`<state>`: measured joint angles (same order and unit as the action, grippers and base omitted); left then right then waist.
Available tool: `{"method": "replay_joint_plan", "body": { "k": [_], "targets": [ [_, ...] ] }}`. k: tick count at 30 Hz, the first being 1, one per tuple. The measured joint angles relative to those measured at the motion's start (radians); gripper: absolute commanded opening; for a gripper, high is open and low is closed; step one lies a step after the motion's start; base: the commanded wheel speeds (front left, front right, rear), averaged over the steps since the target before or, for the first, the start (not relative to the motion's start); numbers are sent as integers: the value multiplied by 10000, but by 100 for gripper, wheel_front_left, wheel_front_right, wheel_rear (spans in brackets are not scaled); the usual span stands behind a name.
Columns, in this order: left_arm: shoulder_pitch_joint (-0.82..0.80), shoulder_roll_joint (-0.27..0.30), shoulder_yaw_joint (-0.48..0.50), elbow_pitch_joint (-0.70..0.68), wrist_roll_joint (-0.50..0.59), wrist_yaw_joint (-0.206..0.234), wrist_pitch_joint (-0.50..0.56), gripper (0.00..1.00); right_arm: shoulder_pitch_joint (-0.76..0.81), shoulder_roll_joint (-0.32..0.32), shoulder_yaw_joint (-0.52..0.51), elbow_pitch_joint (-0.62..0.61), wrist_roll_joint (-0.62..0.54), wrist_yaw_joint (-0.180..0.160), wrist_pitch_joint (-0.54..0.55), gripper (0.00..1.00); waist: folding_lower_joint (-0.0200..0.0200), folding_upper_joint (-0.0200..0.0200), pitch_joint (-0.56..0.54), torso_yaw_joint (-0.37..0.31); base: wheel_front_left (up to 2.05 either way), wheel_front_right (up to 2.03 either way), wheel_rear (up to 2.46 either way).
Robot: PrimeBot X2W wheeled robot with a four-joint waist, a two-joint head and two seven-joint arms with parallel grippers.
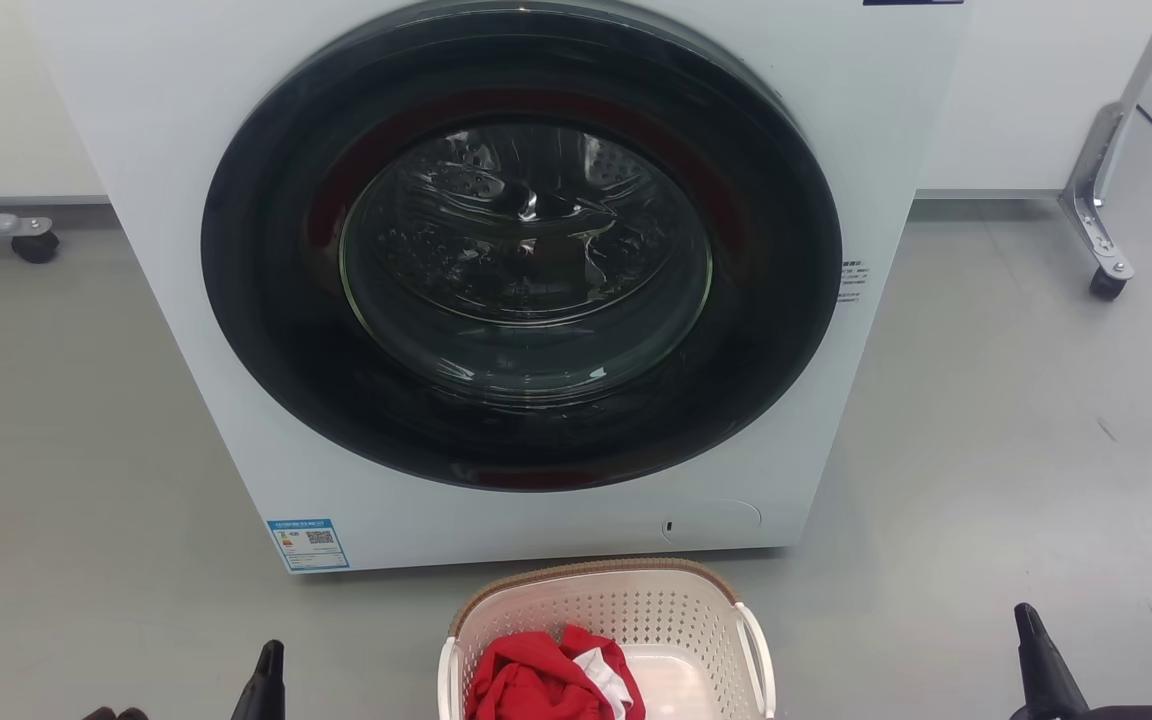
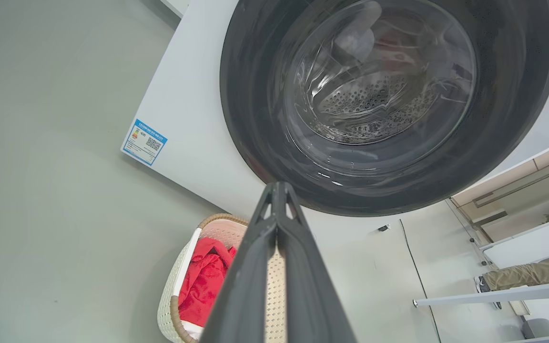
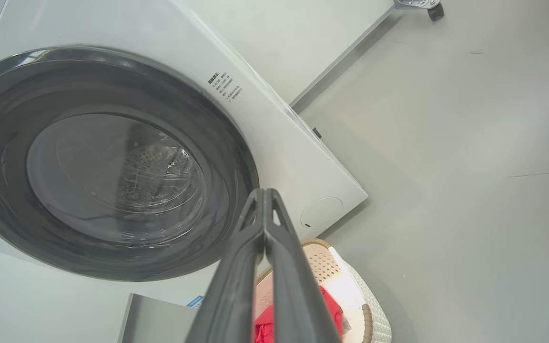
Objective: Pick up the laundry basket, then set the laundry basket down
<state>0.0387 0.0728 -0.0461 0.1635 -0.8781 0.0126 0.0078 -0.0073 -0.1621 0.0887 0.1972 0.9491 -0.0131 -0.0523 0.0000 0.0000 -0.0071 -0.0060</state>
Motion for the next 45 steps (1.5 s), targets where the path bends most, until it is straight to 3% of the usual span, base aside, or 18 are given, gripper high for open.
{"method": "replay_joint_plan", "body": {
  "k": [45],
  "targets": [
    [-995,-240,1189,1131,-6213,-1181,907,0,-662,1020,-1923,865,5636,1135,1452,0,0,0,78,52,0,0,0]
  ]
}}
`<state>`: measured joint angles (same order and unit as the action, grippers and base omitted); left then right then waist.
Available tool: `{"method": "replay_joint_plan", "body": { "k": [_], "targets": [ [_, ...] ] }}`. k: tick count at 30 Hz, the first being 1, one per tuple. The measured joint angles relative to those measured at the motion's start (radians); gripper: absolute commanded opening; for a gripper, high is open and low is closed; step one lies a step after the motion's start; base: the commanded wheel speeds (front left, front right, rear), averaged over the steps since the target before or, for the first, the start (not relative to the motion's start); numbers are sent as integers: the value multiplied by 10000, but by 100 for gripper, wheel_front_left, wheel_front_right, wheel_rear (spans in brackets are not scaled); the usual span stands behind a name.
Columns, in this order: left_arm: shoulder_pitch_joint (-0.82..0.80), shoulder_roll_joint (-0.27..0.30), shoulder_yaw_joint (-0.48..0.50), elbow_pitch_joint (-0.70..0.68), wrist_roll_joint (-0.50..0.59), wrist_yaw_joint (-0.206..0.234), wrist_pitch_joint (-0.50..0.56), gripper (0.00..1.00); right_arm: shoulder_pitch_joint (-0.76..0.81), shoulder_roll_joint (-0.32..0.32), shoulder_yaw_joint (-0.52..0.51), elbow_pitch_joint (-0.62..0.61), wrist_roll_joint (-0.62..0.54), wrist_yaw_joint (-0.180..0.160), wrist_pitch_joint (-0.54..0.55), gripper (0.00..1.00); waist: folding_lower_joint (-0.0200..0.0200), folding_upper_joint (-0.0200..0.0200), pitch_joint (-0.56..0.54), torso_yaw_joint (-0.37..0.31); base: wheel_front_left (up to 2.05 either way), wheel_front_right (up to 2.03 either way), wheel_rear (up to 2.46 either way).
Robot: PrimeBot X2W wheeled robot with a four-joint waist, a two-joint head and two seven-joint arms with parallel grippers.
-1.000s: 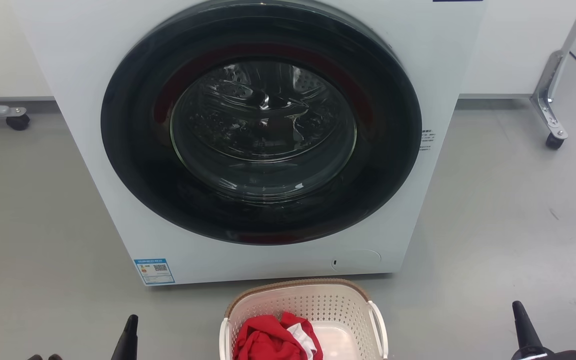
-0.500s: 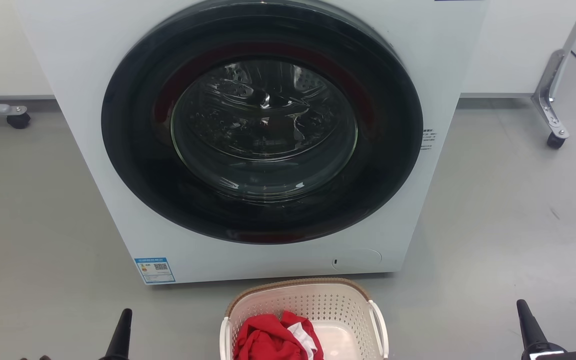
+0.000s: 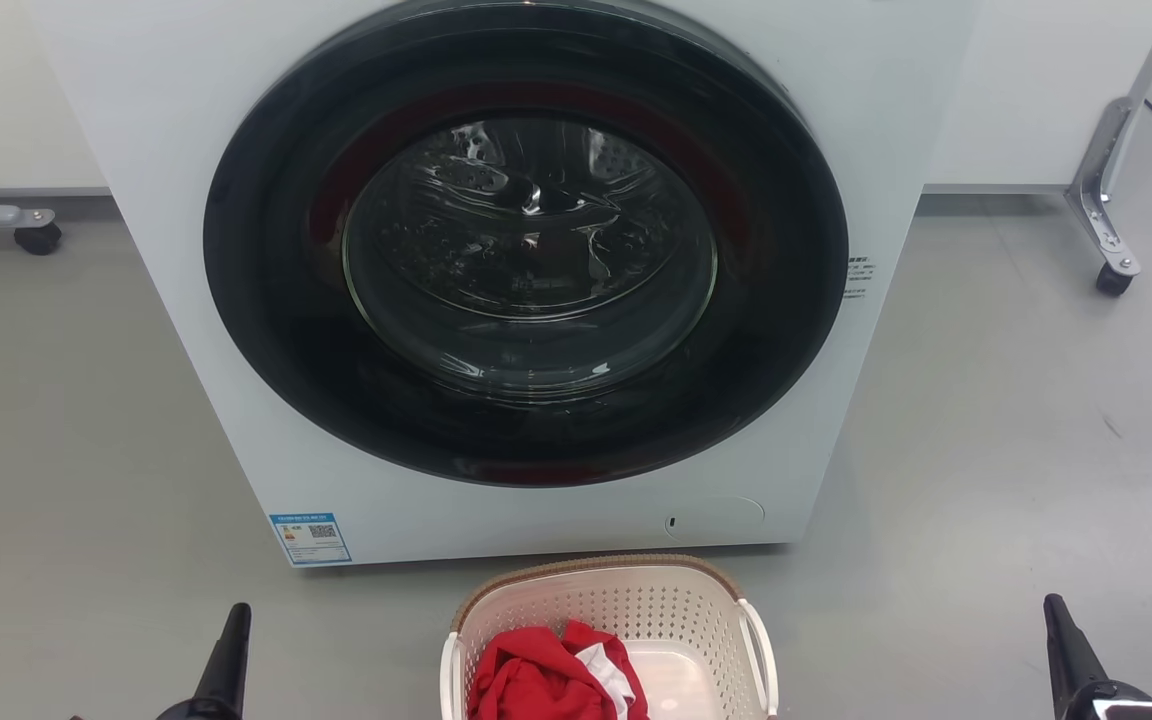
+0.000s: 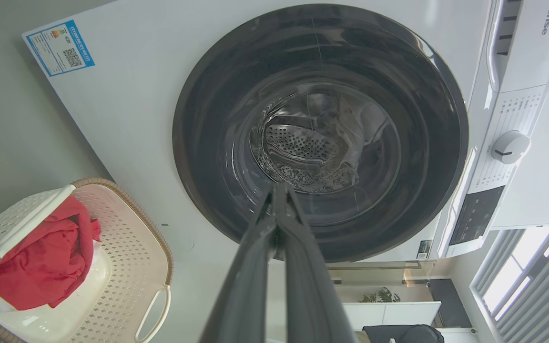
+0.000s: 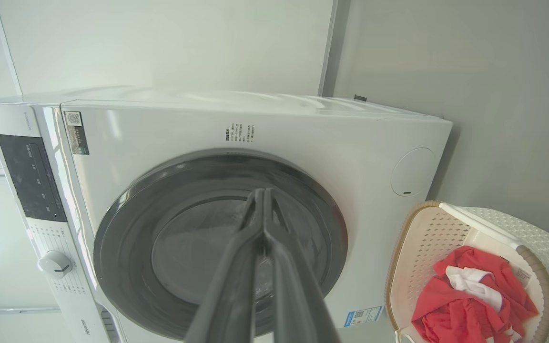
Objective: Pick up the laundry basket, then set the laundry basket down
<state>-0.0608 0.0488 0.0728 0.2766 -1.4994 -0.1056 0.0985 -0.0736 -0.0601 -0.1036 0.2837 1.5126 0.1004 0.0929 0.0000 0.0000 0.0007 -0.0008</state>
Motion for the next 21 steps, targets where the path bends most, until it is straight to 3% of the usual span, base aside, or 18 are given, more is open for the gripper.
{"method": "replay_joint_plan", "body": {
  "k": [9,21],
  "targets": [
    [-183,-59,182,142,-999,-174,150,0,-180,150,-293,142,830,159,205,0,0,0,11,8,0,0,0],
    [-183,-65,184,153,-1001,-176,150,0,-187,155,-295,144,830,173,205,0,0,0,11,8,0,0,0]
  ]
}}
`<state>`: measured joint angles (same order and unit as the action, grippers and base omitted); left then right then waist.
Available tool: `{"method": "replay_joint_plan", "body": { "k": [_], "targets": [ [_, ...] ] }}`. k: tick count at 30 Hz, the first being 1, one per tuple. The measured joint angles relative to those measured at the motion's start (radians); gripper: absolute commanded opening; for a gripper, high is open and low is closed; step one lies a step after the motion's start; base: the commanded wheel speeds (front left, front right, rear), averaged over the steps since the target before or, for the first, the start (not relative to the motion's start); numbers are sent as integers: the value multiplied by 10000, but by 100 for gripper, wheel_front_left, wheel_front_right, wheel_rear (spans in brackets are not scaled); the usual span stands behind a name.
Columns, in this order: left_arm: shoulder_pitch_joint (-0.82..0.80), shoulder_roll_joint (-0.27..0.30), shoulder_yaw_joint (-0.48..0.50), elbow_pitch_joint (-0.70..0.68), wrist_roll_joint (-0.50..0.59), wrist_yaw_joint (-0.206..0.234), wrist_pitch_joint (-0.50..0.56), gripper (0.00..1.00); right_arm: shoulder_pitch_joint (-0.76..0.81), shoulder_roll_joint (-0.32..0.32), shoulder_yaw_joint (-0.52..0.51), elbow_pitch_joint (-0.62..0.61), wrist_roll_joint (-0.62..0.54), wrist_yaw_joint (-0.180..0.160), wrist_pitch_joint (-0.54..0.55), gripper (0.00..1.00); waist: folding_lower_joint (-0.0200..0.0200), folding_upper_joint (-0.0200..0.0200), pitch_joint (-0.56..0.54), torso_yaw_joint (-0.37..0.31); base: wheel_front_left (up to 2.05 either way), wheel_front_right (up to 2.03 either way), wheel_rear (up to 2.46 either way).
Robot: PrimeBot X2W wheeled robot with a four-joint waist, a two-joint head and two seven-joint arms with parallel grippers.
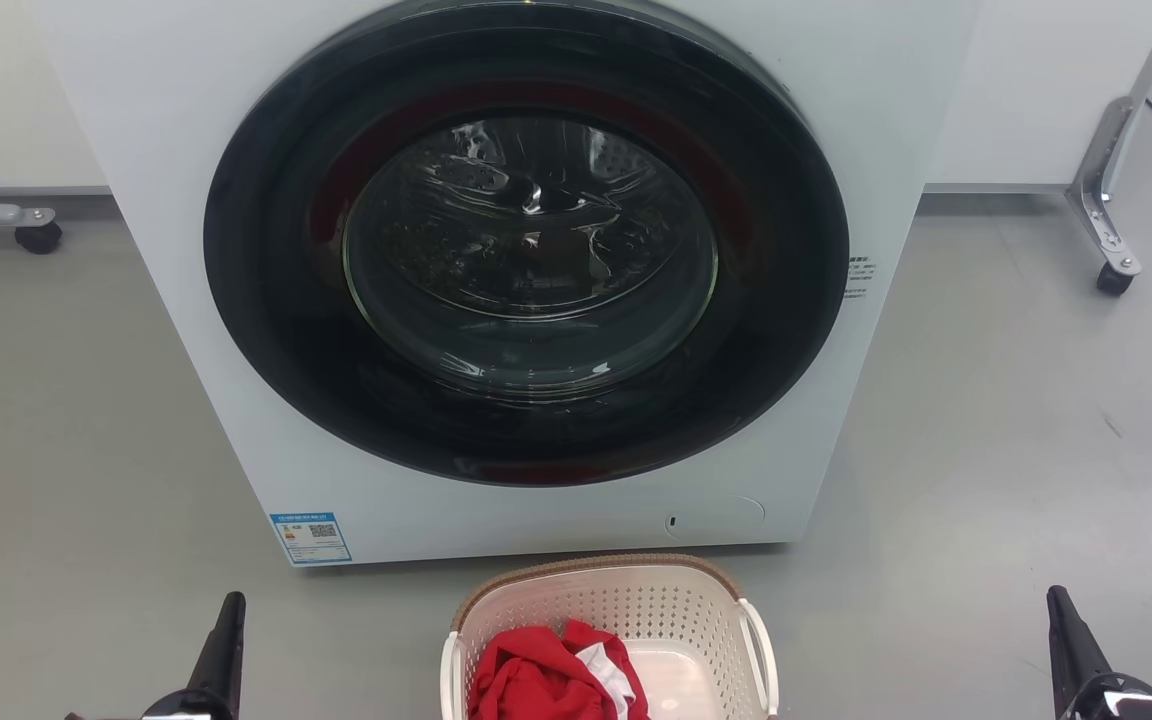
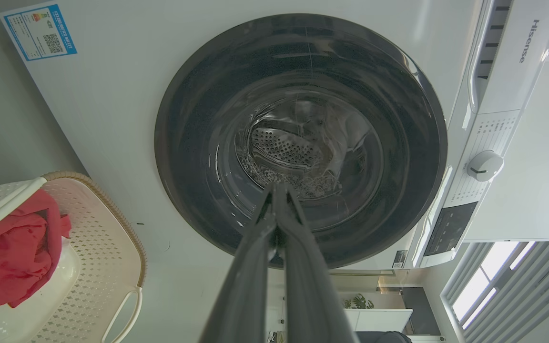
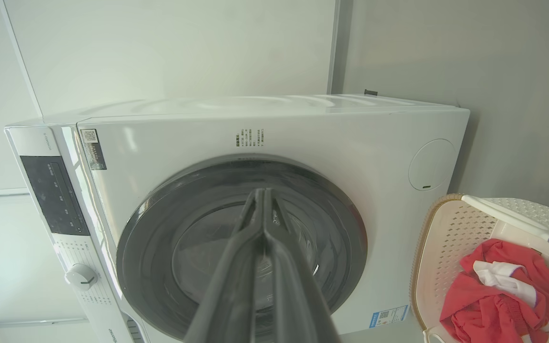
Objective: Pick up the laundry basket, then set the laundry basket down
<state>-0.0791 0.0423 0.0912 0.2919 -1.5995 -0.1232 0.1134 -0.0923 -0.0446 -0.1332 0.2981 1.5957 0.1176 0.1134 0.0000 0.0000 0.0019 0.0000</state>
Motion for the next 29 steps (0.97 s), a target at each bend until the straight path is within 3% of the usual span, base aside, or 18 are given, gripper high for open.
{"method": "replay_joint_plan", "body": {
  "k": [29],
  "targets": [
    [0,-2,0,8,-8,0,0,0,0,2,2,2,2,0,0,0,0,0,-1,0,0,0,0]
  ]
}}
